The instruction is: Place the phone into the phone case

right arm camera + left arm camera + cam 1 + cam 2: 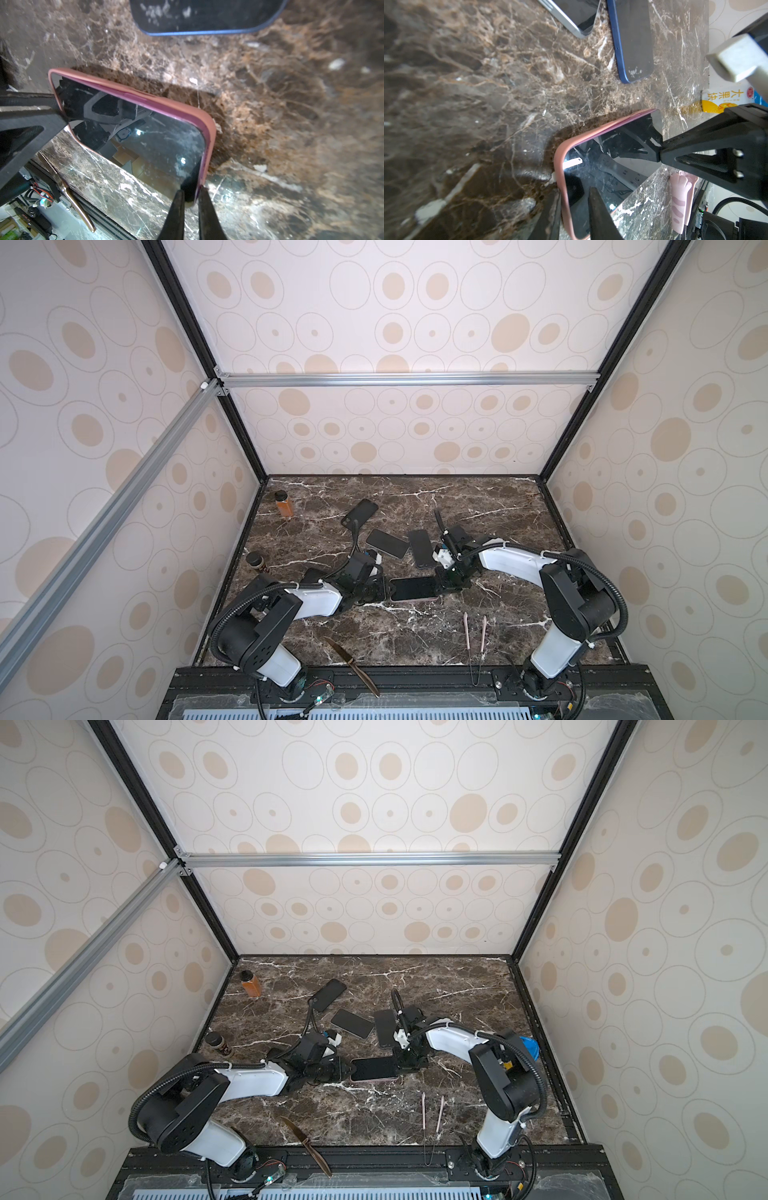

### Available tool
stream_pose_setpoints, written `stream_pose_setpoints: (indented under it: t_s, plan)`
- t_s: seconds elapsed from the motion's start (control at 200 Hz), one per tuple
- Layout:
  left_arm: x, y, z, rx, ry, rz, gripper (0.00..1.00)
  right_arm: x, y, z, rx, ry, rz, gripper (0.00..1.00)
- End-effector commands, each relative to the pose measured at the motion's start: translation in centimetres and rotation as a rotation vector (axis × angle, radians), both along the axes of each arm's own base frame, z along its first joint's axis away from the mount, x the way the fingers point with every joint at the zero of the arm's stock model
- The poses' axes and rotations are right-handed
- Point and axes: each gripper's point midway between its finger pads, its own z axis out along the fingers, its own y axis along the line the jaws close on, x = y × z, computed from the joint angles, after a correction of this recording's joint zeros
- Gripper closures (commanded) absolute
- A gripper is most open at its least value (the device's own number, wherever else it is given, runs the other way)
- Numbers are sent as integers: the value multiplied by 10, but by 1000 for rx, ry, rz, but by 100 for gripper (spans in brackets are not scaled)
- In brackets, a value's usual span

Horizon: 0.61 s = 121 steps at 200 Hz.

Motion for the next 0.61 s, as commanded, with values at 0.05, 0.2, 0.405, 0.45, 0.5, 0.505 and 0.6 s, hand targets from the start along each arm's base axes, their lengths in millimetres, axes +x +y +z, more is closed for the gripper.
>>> stream_pose_setpoints:
  t_s: [0.05, 0.2, 0.405, 0.45, 0.5, 0.505, 0.6]
  plan:
    - [-4, -1, -6, 13, 19, -16, 76, -18, 9, -43, -26, 69, 40, 87]
    - [-5, -2, -7, 11, 23, -21, 76, -21, 14, -48, -22, 76, 47, 88]
    - [-3, -7, -6, -17, 16, -28, 77, -27, 32, -50, 60, 96, 74, 88]
    - [-4, -8, -6, -17, 17, -31, 77, -28, 34, -51, 73, 101, 77, 89]
    - [-4, -7, -7, -16, 19, -31, 77, -27, 34, -53, 67, 104, 72, 89]
    - [-4, -7, -6, -17, 19, -31, 77, -28, 33, -54, 64, 106, 72, 89]
    - [-5, -6, -6, -12, 16, -31, 77, -27, 30, -59, 37, 113, 65, 89]
